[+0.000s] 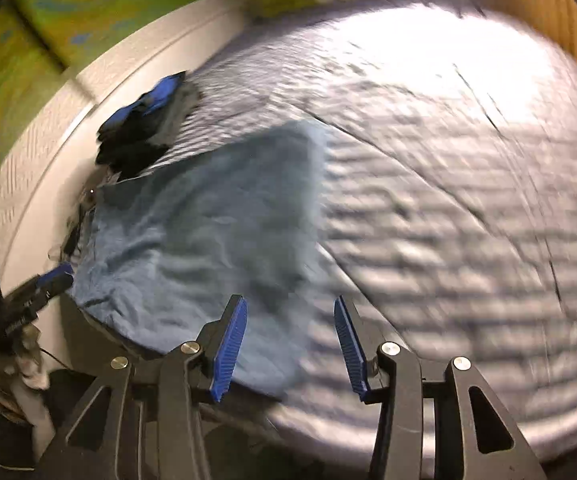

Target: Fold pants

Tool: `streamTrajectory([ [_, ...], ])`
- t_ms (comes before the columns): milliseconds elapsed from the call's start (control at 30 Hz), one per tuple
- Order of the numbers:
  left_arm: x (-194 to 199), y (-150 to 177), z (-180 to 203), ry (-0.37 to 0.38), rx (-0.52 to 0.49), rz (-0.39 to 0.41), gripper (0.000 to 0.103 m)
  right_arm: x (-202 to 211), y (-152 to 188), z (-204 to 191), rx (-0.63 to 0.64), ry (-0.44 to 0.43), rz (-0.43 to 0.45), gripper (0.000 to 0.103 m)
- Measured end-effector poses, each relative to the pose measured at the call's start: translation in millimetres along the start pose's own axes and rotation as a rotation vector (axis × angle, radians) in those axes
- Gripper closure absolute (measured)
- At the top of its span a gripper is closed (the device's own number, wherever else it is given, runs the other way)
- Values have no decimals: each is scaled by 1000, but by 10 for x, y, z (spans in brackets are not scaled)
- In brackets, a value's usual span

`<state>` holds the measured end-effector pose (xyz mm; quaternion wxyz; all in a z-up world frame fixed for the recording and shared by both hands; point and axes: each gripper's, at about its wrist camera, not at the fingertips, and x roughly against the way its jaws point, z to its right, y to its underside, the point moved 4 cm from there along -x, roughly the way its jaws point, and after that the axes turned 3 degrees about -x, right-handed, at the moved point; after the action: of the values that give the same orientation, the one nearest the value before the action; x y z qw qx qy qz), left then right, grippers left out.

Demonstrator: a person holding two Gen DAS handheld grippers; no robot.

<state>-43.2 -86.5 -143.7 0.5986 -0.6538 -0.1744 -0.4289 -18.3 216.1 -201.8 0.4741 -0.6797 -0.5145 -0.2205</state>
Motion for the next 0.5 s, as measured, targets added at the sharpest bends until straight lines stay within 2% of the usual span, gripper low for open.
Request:
streamTrajectory([
  [133,-381,-98,591,100,-79,-30,62,-62,101,127,-103,-92,-22,61],
  [167,-475,-84,696,102,-105,-42,61,-110,120,128,-113,-100,-33,61],
  [200,-590,-45,801,100,-134,-67,59,-195,157,107,-104,-92,-58,61],
  [267,-878,117,1015,118,-185,-175,59,-302,244,37,-48,-71,-120,61],
  [300,-939,166,1080,105,-199,-197,59,-315,286,-33,-4,-67,-136,61],
  [333,-919,184,1175,86,-214,-181,59,-275,280,-53,23,-68,-132,61],
  [367,-882,172,1269,106,-222,-173,59,-198,235,-58,32,-79,-113,61],
  [400,-828,141,1383,142,-227,-162,54,-121,173,-24,20,-91,-86,61],
  [433,-770,91,1536,170,-240,-136,41,-54,94,17,1,-100,-56,61],
  [500,-722,2,1827,182,-290,-95,25,25,-117,131,-49,-111,-15,61],
])
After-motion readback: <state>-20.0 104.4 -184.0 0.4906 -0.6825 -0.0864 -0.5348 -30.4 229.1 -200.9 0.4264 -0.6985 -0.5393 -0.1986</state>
